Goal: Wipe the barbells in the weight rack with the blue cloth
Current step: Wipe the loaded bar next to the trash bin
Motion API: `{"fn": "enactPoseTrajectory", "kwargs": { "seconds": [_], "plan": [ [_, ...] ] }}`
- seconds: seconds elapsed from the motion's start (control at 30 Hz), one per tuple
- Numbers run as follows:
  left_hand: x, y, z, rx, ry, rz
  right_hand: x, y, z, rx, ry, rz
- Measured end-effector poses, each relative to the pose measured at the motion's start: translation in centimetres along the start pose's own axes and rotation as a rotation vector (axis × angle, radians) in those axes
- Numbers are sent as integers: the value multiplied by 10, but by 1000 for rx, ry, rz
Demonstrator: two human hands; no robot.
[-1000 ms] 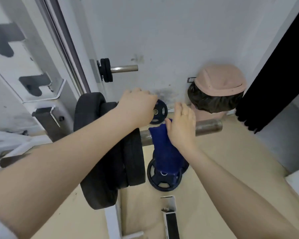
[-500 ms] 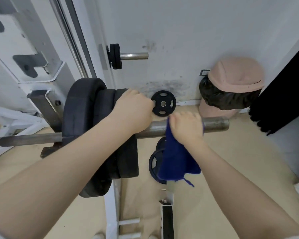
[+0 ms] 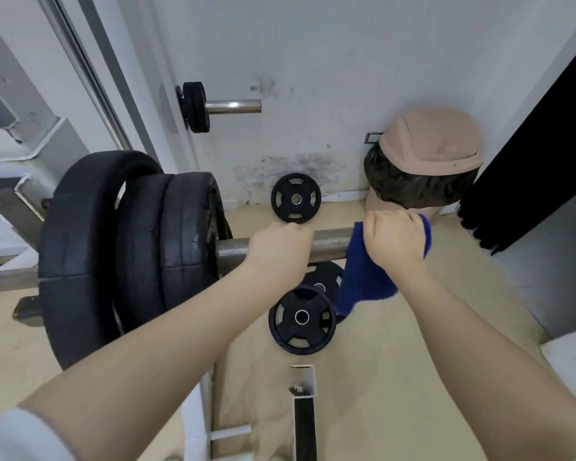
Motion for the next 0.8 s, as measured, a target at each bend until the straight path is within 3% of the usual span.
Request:
{"fn": "enactPoseTrajectory", "kwargs": {
  "seconds": [0.07, 0.17, 0.27, 0.37, 0.43, 0.53, 0.63, 0.7, 0.8],
  "plan": [
    [6, 5, 10, -37, -4, -3, 0, -10, -1, -1, 24, -8],
    [17, 5, 11, -12, 12, -19, -11, -50, -1, 103, 96, -194],
    [27, 7, 10, 3, 3, -10, -7, -26, 7, 155, 148, -292],
    [31, 4, 11, -27, -11, -2, 4, 27, 19, 329, 51, 70],
    [33, 2, 12, -43, -2, -13, 4, 23, 17, 367, 89, 185],
    [34, 4, 13, -15, 12, -36, -6, -16, 5, 171, 197, -129],
    [34, 4, 15, -13, 14, -55, -2, -4, 7, 256, 209, -347],
    [33, 3, 16, -17, 16, -62, 11, 24, 21, 496, 110, -164],
    [29, 1, 17, -15, 45, -68, 7, 47, 63, 1380, -154, 365]
  ]
}}
Point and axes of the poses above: each hand's wrist, its own x-axis towards the middle knuckle, its own z-axis out of the palm, y = z × x, the point moved 8 cm from there along x, towards the middle knuckle, and after that the axes turned 7 degrees about -z, right-handed, at the moved point
